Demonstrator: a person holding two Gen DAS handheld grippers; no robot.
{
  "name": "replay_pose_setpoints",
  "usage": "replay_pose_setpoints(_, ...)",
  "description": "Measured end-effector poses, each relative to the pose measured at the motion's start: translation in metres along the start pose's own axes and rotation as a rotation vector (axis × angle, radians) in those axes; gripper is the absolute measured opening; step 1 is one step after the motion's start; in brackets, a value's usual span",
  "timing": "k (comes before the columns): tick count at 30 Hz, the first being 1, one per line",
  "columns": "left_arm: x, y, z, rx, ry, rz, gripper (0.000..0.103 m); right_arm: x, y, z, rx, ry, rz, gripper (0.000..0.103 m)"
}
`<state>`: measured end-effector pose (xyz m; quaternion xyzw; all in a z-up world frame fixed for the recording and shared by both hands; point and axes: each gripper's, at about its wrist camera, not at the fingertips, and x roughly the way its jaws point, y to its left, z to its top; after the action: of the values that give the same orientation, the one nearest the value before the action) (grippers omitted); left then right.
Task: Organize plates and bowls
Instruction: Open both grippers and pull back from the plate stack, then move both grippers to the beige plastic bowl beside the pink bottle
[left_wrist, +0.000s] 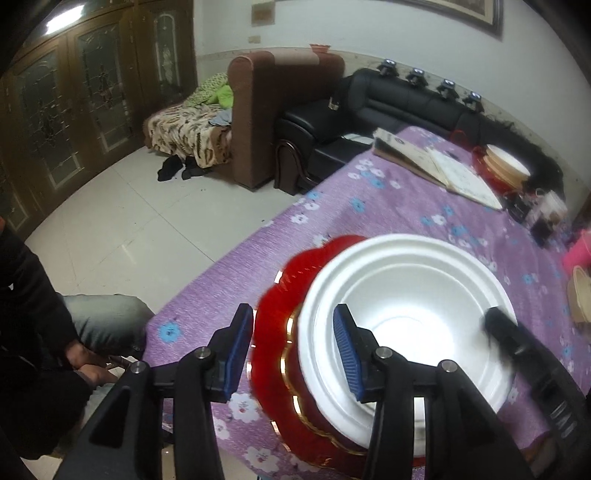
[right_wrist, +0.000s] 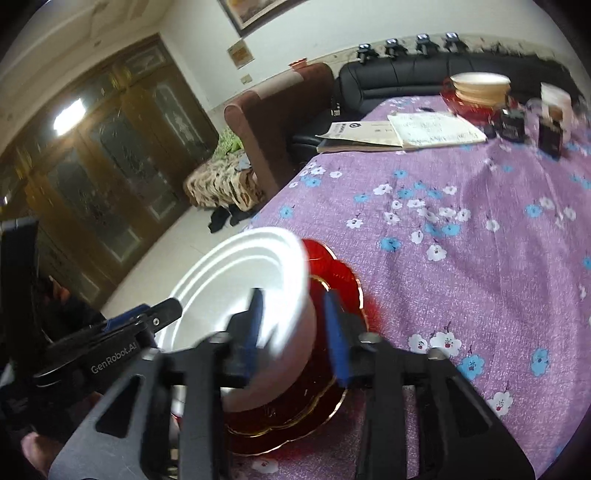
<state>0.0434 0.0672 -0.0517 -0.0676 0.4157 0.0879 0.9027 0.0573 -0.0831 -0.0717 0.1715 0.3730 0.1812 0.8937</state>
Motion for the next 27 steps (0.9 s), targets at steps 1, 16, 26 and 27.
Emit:
replay_pose_setpoints(1,-0.004,0.003,0.001,-0.008,-0.011,0.011,0.045,-0.004,-0.005,0.002,0.024,-0.020,0.009,0.038)
replay_pose_setpoints(16,-0.076,-0.113,-0.012,0.268,-0.160,-0.209,0.057,-0.073,-0.149,0.032,0.237,-0.109,-0.301,0.038)
replay_pose_setpoints(26,-0.060,-0.244,-0.035,0.485,0.034,-0.426,0.058,-0.190,-0.270,0.014,0.432,-0.309,-0.465,0.037)
replay_pose_setpoints(27,-0.058,-0.255,-0.034,0.483,0.052,-0.451,0.058,-0.204,-0.286,0.013,0.473,-0.335,-0.458,0.037)
